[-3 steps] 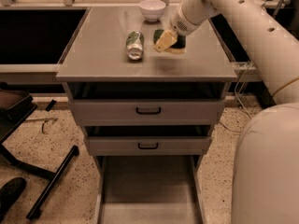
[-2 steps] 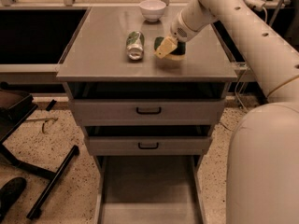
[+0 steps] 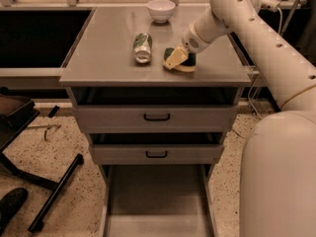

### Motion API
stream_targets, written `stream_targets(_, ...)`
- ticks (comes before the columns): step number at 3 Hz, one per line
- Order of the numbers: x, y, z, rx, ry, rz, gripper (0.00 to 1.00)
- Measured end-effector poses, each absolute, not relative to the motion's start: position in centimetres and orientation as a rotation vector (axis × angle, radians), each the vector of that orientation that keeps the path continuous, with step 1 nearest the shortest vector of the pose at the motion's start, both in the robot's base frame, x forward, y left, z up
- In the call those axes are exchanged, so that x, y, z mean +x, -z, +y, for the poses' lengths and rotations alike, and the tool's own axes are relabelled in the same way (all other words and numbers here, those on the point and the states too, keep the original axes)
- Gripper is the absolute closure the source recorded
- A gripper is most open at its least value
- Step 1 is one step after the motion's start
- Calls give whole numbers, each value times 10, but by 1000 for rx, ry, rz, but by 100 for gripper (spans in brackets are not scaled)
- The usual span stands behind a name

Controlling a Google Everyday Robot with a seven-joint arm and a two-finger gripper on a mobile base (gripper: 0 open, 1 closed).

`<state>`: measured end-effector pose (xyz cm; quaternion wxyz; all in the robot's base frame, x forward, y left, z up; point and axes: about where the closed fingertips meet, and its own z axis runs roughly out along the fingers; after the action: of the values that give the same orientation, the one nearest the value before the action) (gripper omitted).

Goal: Pick sponge from bottom drawer and place on counter

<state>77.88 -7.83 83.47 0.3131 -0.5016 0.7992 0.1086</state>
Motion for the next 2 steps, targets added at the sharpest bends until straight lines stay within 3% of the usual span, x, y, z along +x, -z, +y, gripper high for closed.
stream_targets(2,779,-834,-78,-1323,-287,2108,58)
